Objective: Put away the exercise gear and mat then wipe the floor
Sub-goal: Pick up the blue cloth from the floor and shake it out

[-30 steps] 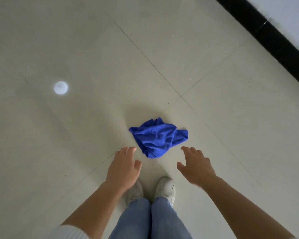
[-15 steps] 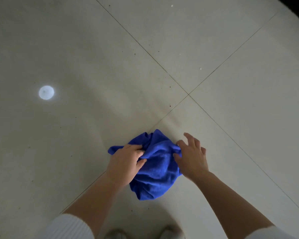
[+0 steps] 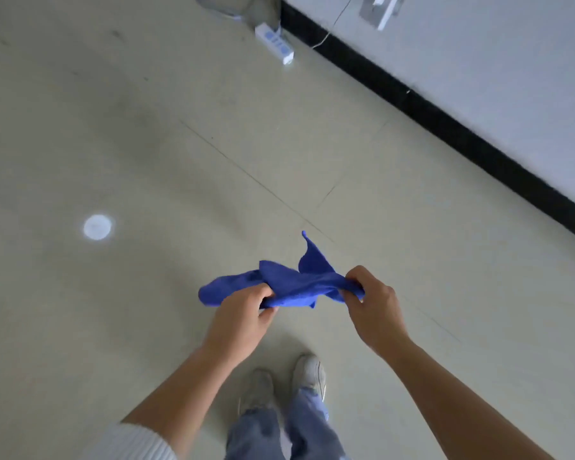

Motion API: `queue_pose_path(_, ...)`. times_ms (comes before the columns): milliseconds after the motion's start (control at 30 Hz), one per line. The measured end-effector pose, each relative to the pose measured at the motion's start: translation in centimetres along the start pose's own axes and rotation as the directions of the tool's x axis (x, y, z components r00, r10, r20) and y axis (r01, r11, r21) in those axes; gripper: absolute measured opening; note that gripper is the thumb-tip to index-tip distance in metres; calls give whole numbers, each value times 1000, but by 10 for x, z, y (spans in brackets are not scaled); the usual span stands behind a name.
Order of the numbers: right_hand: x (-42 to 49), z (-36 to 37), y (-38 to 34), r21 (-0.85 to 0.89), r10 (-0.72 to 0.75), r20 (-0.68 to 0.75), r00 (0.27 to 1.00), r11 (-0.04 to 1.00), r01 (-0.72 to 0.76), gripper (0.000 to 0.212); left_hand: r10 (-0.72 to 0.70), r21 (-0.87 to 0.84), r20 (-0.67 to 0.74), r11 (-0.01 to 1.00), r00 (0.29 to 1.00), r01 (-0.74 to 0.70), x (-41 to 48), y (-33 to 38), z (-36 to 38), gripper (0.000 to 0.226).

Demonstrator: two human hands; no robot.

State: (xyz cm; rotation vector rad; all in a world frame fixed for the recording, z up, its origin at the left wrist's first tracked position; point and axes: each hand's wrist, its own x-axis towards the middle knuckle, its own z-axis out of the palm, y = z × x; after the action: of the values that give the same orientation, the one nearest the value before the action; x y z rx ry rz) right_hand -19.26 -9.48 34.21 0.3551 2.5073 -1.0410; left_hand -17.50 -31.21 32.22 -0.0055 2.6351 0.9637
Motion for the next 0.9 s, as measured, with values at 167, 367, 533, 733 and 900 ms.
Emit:
queue_pose_path(167, -100, -116, -100, 130, -4, -118, 993, 991, 19, 22, 22, -58, -33, 998, 999, -24, -57, 108, -104, 15)
queue_pose_path(367, -194, -221, -165, 163, -46, -303, 952, 982, 99, 32, 242, -101, 85, 967, 967, -233, -106, 214, -175, 14)
queue_pose_path(533, -256, -301, -189, 101, -111, -420, 901, 980, 168, 42, 441, -153, 143, 894, 886, -421, -121, 305, -201, 19)
queue_pose_path(733, -335, -389, -175, 112, -93, -604, 791, 974, 199, 39, 631, -160, 288, 773, 720, -613, -143, 422, -203, 17)
queue_pose_path(900, -408, -466, -126, 100, -61, -720, 691, 977, 190, 47, 703, -216, 391, 697, 594, -684, -171, 532, -169, 27)
